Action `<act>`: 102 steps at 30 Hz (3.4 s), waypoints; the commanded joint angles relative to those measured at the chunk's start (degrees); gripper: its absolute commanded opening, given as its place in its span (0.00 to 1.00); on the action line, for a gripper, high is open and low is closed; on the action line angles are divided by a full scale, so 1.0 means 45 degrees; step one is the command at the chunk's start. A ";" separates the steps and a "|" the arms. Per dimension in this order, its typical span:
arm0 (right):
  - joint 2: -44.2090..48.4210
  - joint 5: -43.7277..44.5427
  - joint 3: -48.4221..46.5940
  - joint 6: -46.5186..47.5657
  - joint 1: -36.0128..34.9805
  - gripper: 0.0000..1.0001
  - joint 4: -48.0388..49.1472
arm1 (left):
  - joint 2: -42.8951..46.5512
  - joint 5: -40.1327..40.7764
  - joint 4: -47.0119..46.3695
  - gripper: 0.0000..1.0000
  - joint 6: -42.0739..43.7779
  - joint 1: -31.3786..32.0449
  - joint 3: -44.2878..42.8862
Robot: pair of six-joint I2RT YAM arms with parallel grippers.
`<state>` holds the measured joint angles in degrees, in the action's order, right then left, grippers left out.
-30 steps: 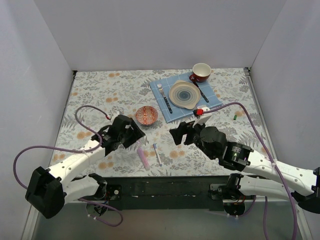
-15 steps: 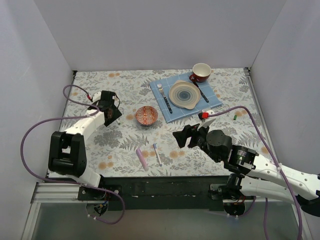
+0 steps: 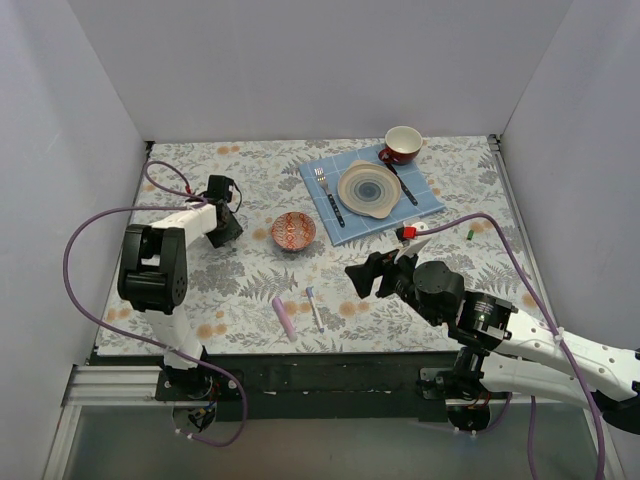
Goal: Insert the pens into the pen caps
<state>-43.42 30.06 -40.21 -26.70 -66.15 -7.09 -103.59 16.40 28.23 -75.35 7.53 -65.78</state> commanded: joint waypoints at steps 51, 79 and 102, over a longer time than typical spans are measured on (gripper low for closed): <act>-0.9452 -0.7913 -0.4387 -0.5413 0.3411 0.71 0.6146 | 1.0871 -1.2453 -0.4085 0.00 0.1140 0.1413 0.6277; -0.9063 -0.7402 -0.3428 -0.5631 0.2630 0.01 0.8197 | 1.1047 -1.3915 -0.5588 0.30 0.0769 0.2174 0.6492; -0.7795 -0.7521 -0.2179 -0.4383 0.2669 0.48 0.9684 | 1.1614 -1.5252 -0.9458 0.00 -0.1501 0.2292 0.7803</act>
<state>-82.78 -5.78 -50.13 -51.46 -54.19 34.81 -53.30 -52.97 -11.49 -81.95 17.54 -30.02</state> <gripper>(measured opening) 0.235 0.145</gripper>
